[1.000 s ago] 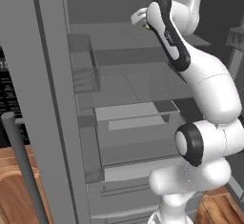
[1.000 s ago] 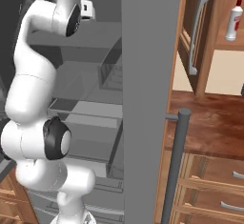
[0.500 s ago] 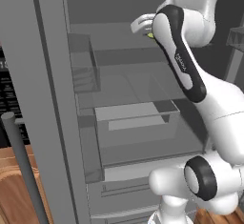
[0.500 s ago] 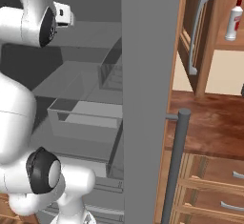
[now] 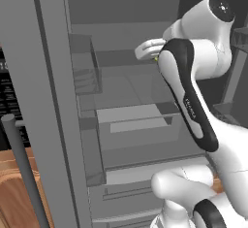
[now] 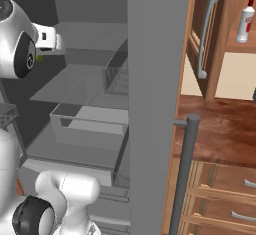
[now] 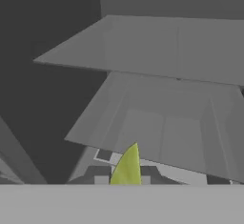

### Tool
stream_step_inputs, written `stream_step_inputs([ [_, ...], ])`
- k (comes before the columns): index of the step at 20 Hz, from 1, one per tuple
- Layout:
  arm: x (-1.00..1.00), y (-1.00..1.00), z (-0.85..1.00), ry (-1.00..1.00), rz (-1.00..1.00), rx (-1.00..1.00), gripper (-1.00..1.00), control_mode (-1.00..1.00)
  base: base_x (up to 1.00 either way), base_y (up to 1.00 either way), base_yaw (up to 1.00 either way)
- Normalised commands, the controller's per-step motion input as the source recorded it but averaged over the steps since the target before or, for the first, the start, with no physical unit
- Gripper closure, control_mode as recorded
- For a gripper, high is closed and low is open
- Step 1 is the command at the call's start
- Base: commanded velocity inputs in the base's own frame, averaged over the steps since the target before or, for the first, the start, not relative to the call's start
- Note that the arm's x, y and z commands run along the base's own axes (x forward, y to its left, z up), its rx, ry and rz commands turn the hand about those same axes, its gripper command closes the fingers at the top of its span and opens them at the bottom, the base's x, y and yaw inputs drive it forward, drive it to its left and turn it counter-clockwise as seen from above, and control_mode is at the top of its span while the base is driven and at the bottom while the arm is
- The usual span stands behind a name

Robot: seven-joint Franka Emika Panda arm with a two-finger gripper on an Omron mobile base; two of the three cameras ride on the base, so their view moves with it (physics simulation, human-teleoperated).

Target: There is a bowl on the dining counter. Grab a lemon wedge from the fridge and place it in the bowl. Then get the liquor bottle and glass cup from the cabinet and place them next to the bowl.

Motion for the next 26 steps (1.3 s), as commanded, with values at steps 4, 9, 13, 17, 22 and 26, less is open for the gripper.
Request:
stream_step_inputs([
  [4,-0.36,0.0,-0.22,0.0,-0.08,-0.03,1.0,-1.0,0.0,0.0,0.0],
  [9,-0.38,0.0,-0.1,0.0,-0.08,-0.01,1.0,-1.0,0.0,0.0,0.0],
  [13,0.0,0.0,0.0,0.0,0.0,0.0,1.0,1.0,-0.75,0.0,-0.07],
  [17,0.0,0.0,0.0,0.0,0.0,0.0,1.0,1.0,-1.0,0.0,-0.11],
  [22,0.0,0.0,0.0,0.0,0.0,0.0,1.0,1.0,-1.0,0.0,-0.15],
  [26,0.0,0.0,0.0,0.0,0.0,0.0,1.0,1.0,-1.0,0.15,-0.23],
])
